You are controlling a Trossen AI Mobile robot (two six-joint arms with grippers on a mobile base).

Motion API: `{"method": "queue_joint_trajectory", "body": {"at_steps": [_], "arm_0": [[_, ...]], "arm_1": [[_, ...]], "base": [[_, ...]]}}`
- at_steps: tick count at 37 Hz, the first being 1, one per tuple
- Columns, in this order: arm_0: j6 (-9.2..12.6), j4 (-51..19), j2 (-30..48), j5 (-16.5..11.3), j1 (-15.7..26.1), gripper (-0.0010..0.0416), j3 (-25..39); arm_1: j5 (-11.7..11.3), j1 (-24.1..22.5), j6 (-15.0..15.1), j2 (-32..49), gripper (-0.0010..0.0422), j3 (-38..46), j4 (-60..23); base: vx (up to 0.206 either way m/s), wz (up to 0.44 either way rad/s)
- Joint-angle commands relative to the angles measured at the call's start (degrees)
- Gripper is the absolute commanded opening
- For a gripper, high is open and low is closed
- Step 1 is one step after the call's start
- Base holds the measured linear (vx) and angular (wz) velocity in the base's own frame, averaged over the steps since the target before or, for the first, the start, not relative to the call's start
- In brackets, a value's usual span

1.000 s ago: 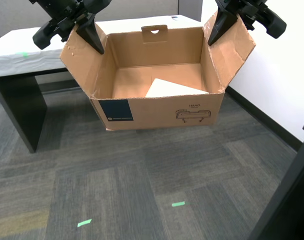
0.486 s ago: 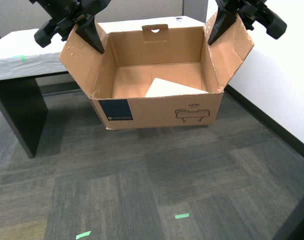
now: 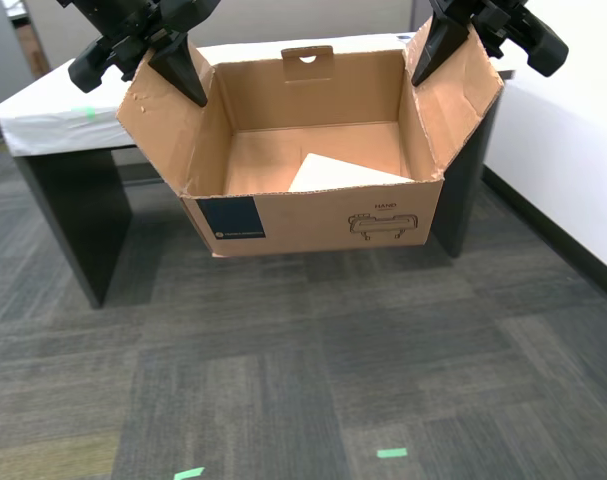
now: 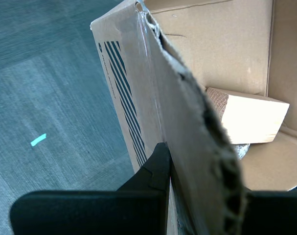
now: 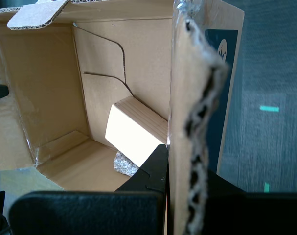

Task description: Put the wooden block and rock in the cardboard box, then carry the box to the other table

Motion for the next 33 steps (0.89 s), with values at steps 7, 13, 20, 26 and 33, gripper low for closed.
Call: {"method": "queue_joint_trajectory", "body": {"at_steps": [7, 13, 20, 26, 33], "arm_0": [[1.4, 1.6, 0.0, -0.8, 0.1, -0.0001, 0.1], [3.0, 1.6, 0.0, -0.8, 0.2, -0.0001, 0.1], [4.8, 1.6, 0.0, -0.7, 0.2, -0.0001, 0.1], [5.0, 1.6, 0.0, -0.7, 0.2, -0.0001, 0.1], [5.0, 1.3, 0.0, -0.7, 0.2, -0.0001, 0.1]], "arm_1": [[1.3, -0.1, 1.6, -0.1, -0.0001, 0.0, 0.4], [1.3, 0.0, 3.5, -0.1, -0.0001, 0.0, 0.6], [1.3, -0.1, 3.9, -0.1, -0.0001, 0.0, 0.6], [1.3, 0.0, 4.4, -0.1, -0.0001, 0.0, 0.7], [1.2, 0.0, 5.6, -0.1, -0.0001, 0.0, 1.1]], "base": [[0.102, 0.331], [0.106, 0.319], [0.104, 0.200], [0.100, 0.112], [0.098, 0.060]]}}
